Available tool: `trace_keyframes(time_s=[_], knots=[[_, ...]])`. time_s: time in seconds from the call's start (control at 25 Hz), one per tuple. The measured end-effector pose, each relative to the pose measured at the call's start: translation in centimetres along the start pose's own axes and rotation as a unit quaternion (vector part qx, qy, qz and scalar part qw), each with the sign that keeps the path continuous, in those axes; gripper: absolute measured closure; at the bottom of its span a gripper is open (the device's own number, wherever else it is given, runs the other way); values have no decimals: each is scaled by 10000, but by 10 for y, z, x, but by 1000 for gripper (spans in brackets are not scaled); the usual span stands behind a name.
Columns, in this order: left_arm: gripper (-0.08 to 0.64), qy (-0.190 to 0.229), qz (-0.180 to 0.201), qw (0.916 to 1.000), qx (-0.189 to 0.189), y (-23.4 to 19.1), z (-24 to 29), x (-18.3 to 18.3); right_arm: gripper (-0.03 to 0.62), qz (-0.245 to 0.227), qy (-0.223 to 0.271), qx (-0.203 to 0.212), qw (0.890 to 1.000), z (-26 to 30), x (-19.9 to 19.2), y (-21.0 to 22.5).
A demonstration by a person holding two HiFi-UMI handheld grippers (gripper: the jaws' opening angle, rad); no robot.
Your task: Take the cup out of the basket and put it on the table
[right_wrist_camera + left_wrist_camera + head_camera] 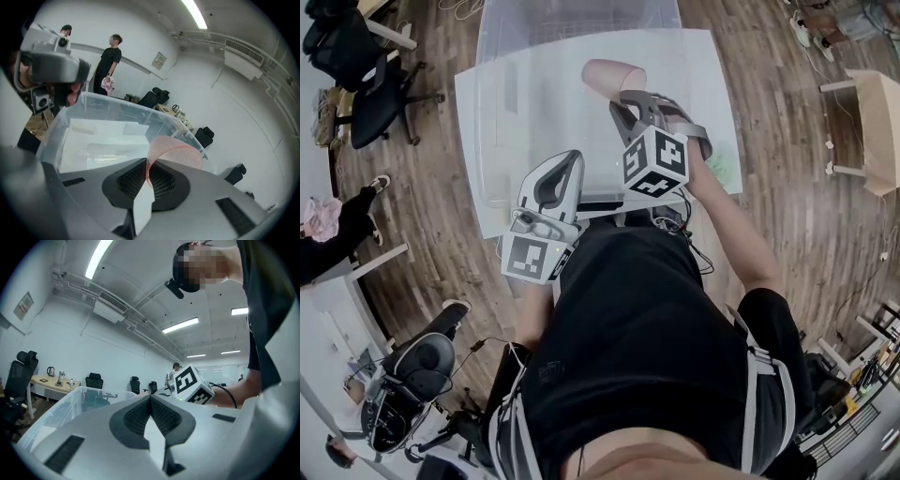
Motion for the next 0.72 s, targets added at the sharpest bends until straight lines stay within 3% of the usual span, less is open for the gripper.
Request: trace_keyframes(time_s=[0.2,0.44,0.52,0.64,0.72], knots=[[541,-4,71,10000,-31,10,1,1,561,780,931,176,9924,-49,6,7],[541,41,107,9999,-85,25,5,3,561,1432,1890,269,9711,-99,4,8],[541,13,120,9999,-118,30,6,3,561,1616,2278,382,9594,-112,2,7],[541,-14,130,9998,-147,37,8,3,561,1963,3058,557,9300,-133,3,5],[541,-8,134,9998,-162,42,10,3,561,2222,3316,648,9146,-145,-1,2]])
Point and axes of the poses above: the fingertips, and each gripper's own axes: z forward along the fingers, y to its right, x out of its top, the point moved 3 cm from there along -z, backward along the fingers, and after that the axes turned 6 degrees about z, right-handed, at the moved point
